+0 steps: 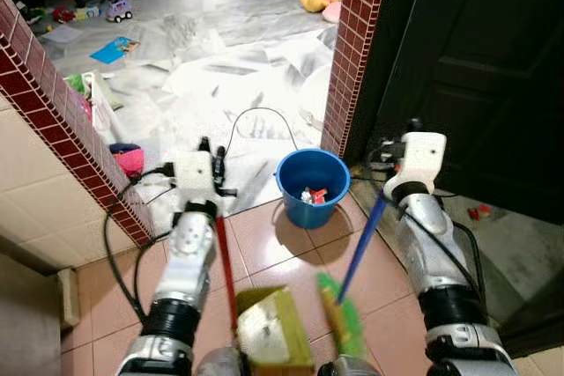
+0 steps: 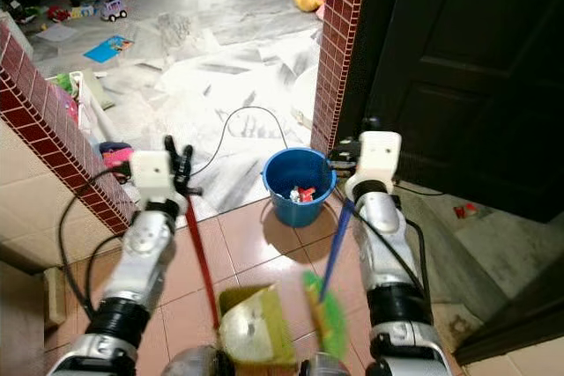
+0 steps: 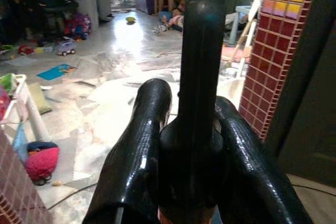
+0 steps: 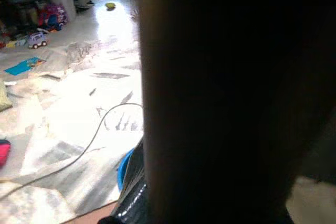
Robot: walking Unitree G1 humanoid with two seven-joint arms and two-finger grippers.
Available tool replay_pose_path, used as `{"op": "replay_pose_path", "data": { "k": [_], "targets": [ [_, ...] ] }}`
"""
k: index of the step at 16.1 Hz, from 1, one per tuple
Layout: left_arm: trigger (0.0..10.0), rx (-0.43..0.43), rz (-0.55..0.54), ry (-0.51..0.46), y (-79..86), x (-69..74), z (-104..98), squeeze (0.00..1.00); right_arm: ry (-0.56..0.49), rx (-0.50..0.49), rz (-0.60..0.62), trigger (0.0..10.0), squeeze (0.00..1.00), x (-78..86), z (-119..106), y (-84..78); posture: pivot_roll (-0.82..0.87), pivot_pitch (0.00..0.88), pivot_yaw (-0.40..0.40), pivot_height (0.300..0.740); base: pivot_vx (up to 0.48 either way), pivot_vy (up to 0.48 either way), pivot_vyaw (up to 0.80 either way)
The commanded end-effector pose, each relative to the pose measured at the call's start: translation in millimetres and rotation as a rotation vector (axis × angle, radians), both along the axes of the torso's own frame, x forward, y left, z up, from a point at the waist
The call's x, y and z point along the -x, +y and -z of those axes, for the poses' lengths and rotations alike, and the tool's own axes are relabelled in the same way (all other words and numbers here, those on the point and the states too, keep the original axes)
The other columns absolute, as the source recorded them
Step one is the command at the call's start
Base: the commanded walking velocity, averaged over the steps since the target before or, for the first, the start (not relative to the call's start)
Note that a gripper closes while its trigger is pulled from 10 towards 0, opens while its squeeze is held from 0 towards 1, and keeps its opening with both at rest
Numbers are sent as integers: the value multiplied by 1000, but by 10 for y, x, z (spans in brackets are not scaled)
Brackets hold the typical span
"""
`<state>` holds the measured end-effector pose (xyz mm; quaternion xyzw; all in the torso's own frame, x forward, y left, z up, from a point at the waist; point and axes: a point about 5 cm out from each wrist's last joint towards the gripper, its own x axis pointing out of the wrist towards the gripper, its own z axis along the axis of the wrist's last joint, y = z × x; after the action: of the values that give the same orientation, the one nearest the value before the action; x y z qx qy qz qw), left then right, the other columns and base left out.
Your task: Sweep floor
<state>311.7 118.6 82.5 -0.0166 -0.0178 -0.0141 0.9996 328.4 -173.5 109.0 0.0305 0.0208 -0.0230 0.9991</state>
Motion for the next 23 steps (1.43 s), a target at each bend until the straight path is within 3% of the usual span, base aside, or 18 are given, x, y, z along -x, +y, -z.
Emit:
{"op": "replay_pose_path", "data": {
  "k": [1,6,8,10,11,13,15,16,17,18,21,23],
  "targets": [
    [10000,-3,26,-40,-61,-46,-69,0,14,-92,2,10000,0,-45,-19,37,-65,0,69,740,0,0,0],
    [10000,0,65,-29,-172,-21,-4,0,-32,-164,-48,10000,0,-82,-140,111,-66,0,67,740,0,0,0],
    [10000,2,80,-25,-214,-16,20,0,-77,-322,-113,10000,0,-105,-265,228,-63,0,65,740,0,0,0],
    [10000,3,80,-26,-218,-14,24,0,-110,-422,-170,10000,0,-126,-395,284,-64,0,63,740,0,0,0],
    [10000,2,80,-26,-218,-15,24,0,-117,-417,-181,10000,0,-132,-423,289,-65,0,63,740,0,0,0],
    [10000,1,77,-27,-210,-21,30,0,-163,-371,-244,10000,0,-142,-568,313,-64,0,60,740,0,0,0],
    [10000,1,74,-30,-207,-24,28,0,-223,-266,-324,10000,0,-124,-739,333,-61,0,56,740,0,0,0],
    [10000,-10,71,-31,-197,-22,30,0,-305,-136,-360,10000,0,-89,-906,318,-61,0,56,740,0,0,0],
    [10000,-18,71,-33,-194,-22,29,0,-334,-83,-369,10000,0,-73,-957,311,-61,0,56,740,0,0,0],
    [10000,-79,80,-56,-179,-23,11,0,-364,15,-384,10000,0,-33,-990,277,-62,0,56,740,0,0,0],
    [10000,-113,72,-48,-141,-13,54,0,-296,45,-356,10000,0,33,-771,160,-65,0,54,740,0,0,0],
    [10000,-131,66,-38,-130,7,98,0,-236,89,-359,10000,0,135,-511,212,-64,0,54,740,0,0,0]
  ]
}}
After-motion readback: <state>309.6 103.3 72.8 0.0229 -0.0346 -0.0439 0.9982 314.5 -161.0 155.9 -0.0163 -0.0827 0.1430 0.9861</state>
